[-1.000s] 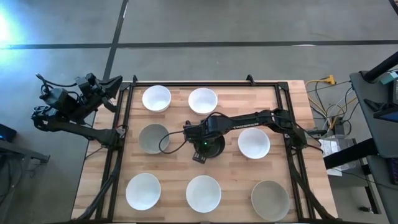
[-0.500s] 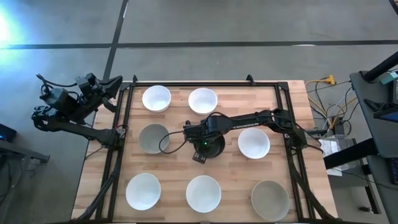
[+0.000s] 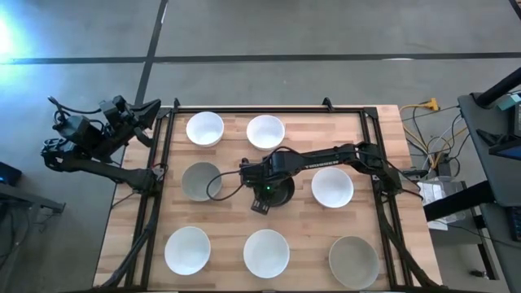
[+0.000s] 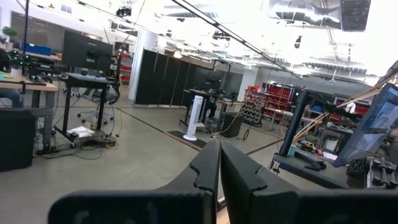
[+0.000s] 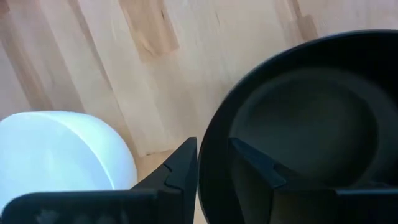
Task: Nest bowls inside each other
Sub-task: Stack the black bowl on the gray bowl, then stack the white bowl on the black bowl
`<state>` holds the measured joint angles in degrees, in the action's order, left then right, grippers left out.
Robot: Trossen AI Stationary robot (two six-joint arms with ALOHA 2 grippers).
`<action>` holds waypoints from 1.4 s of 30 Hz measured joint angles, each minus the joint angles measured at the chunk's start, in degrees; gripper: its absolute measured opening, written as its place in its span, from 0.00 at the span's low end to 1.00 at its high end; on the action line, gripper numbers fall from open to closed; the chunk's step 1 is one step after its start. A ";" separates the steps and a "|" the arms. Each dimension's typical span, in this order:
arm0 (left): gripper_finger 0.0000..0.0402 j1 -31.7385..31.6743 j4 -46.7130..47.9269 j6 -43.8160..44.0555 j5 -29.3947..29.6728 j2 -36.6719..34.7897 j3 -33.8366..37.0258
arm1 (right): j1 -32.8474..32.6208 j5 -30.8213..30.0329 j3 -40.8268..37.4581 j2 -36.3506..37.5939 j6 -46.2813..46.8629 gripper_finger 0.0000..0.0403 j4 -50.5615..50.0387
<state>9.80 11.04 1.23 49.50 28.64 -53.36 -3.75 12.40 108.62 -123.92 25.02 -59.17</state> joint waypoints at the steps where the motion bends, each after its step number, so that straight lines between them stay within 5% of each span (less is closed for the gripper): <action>1: 0.00 0.00 0.00 0.00 0.00 0.00 0.00 | 0.00 -0.04 0.00 0.00 -0.01 0.21 0.01; 18: 0.00 -0.04 -0.01 -0.02 0.00 0.00 0.00 | 0.02 -0.42 -1.41 0.21 0.80 0.21 -0.43; 28: 0.00 -0.02 0.01 0.02 0.00 0.00 0.00 | 0.83 -0.99 7.73 1.51 0.59 0.21 -0.39; 37: 0.00 0.00 0.59 -0.32 0.00 0.00 0.00 | 4.09 -17.35 13.81 10.74 -6.48 0.21 -0.11; 42: 0.00 0.00 3.36 -8.37 -0.99 0.58 -0.01 | 6.39 -22.76 11.17 20.09 -9.47 0.21 -0.18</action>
<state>9.80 14.40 -7.14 48.50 29.22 -53.38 2.64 -10.36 119.78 -103.82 15.55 -59.35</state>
